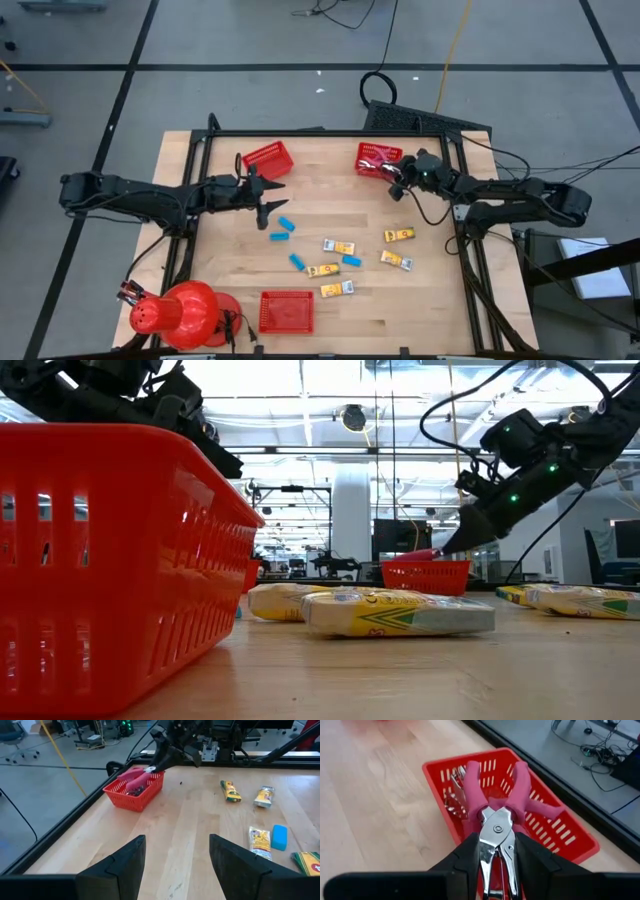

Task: Pick & Place School Supplies
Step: Put the pink hole puncher into the top right red bin, then put the blue eraser into the top left red bin

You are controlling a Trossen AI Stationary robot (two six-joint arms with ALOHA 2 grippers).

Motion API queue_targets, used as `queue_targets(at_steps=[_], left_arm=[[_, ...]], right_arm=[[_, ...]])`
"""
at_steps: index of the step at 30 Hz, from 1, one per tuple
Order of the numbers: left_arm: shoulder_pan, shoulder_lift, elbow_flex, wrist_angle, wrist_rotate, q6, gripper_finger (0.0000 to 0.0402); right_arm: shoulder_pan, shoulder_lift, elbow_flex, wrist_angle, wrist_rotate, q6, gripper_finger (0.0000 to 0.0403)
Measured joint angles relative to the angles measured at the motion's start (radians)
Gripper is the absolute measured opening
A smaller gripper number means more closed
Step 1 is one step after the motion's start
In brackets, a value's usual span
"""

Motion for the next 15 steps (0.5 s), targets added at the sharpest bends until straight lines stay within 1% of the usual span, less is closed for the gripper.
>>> queue_targets(at_steps=[1,2,3,6,8,9,12,15], left_arm=[[0.000,0.000,0.000,0.000,0.000,0.000,0.0223],[0.000,0.000,0.000,0.000,0.000,0.000,0.0223],[0.000,0.000,0.000,0.000,0.000,0.000,0.0223],[0.000,0.000,0.000,0.000,0.000,0.000,0.0223],[0.000,0.000,0.000,-0.001,0.000,0.000,0.0223],[0.000,0.000,0.000,-0.001,0.000,0.000,0.0223],[0.000,0.000,0.000,-0.001,0.000,0.000,0.0223],[0.000,0.000,0.000,-0.003,0.001,0.000,0.0223]], right_arm=[[0.000,0.000,0.000,0.010,0.000,0.000,0.0093],[0.000,0.000,0.000,0.022,0.000,0.001,0.0105],[0.000,0.000,0.000,0.036,0.000,0.006,0.0125],[0.000,0.000,0.000,0.064,0.000,0.018,0.0205],[0.000,0.000,0.000,0.064,0.000,0.026,0.0244],[0.000,0.000,0.000,0.065,0.000,0.032,0.0256],[0.000,0.000,0.000,0.065,0.001,0.037,0.0272],[0.016,-0.005,0.000,0.086,0.001,0.037,0.0266]])
